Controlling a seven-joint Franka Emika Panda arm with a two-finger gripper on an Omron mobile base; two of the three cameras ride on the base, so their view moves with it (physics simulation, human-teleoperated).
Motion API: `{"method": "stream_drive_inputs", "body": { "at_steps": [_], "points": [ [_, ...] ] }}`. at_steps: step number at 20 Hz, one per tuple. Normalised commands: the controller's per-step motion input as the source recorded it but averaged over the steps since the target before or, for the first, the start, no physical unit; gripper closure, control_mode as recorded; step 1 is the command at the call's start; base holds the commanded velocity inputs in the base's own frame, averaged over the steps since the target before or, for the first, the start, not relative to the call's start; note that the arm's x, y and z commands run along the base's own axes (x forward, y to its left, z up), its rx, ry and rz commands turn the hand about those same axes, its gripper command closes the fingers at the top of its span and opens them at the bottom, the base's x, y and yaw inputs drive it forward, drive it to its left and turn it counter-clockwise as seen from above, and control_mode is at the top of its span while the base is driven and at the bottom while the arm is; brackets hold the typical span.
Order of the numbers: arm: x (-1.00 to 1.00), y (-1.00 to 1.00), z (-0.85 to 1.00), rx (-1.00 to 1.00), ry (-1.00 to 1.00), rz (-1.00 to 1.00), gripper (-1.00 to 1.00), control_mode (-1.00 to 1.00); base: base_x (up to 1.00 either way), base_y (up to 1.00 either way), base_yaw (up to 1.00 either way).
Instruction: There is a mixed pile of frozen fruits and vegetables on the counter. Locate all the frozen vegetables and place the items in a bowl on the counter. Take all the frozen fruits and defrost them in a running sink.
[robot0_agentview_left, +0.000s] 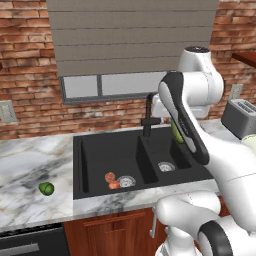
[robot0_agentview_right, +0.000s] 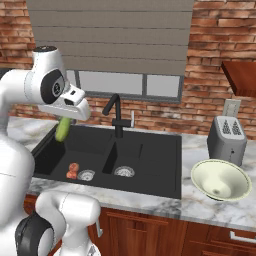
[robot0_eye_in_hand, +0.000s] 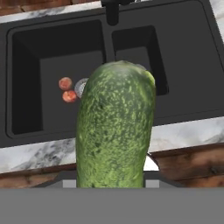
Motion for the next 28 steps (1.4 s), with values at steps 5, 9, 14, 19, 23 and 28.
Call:
{"method": "stream_drive_inputs", "body": {
  "at_steps": [5,9,14,19,23,28],
  "points": [
    [-0.02,-0.58,0.05,0.01,0.00,-0.01,1.00,-1.00,0.00,0.00,0.00],
    [0.00,-0.58,0.00,0.00,0.00,-0.02,1.00,-1.00,0.00,0.00,0.00],
    [0.00,-0.58,0.00,0.00,0.00,-0.03,1.00,-1.00,0.00,0.00,0.00],
    [0.00,-0.57,0.00,0.00,0.00,-0.02,1.00,-1.00,0.00,0.00,0.00],
    [0.00,-0.55,0.00,0.00,0.00,-0.01,1.00,-1.00,0.00,0.00,0.00],
    [0.00,-0.53,0.00,0.00,0.00,-0.01,1.00,-1.00,0.00,0.00,0.00]
  ]
}}
